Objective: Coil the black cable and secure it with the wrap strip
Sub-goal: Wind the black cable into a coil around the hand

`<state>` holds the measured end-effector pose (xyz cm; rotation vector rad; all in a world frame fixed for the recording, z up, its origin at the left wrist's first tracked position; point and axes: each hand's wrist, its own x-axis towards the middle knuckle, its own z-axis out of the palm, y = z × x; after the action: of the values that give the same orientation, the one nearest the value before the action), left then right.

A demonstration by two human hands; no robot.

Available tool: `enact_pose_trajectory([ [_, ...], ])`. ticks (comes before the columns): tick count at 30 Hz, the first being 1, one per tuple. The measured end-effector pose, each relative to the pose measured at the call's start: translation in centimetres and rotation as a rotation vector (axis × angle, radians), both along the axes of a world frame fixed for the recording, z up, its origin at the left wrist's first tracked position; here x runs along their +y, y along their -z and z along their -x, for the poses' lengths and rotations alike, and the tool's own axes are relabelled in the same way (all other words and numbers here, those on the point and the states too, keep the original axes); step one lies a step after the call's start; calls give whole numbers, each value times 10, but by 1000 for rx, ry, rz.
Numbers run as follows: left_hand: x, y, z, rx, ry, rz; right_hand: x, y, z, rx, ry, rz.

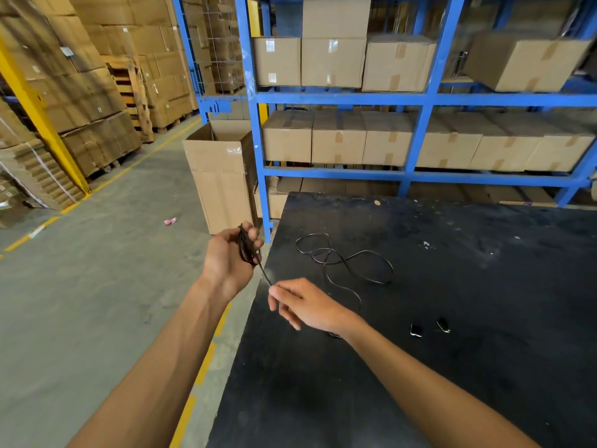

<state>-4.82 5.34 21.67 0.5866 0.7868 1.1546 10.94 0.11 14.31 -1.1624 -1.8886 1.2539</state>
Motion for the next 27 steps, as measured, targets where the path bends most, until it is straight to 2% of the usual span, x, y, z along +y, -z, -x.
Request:
enact_pose_trajectory([
  [4, -1, -17, -2, 42, 58, -93, 1, 26, -15, -118, -30, 195],
  [8, -6, -28, 7, 157, 215, -172, 11, 32, -39, -230, 52, 249],
  [10, -10, -25, 8, 314, 320, -167, 21, 21, -47, -166, 179, 238],
  [14, -21, -3, 1, 767, 430, -253, 41, -27, -58, 53, 331, 227],
  [18, -22, 23, -2, 928, 370, -351, 45, -72, -49, 121, 265, 161],
  [20, -18, 29, -7, 944, 225, -376, 38, -80, -36, 112, 223, 104],
  [23, -10, 29, -15, 835, -4, -361, 22, -76, -15, 110, 190, 2],
  [27, -3, 15, -19, 608, -84, -280, 0, -49, 1, 97, 124, -73],
])
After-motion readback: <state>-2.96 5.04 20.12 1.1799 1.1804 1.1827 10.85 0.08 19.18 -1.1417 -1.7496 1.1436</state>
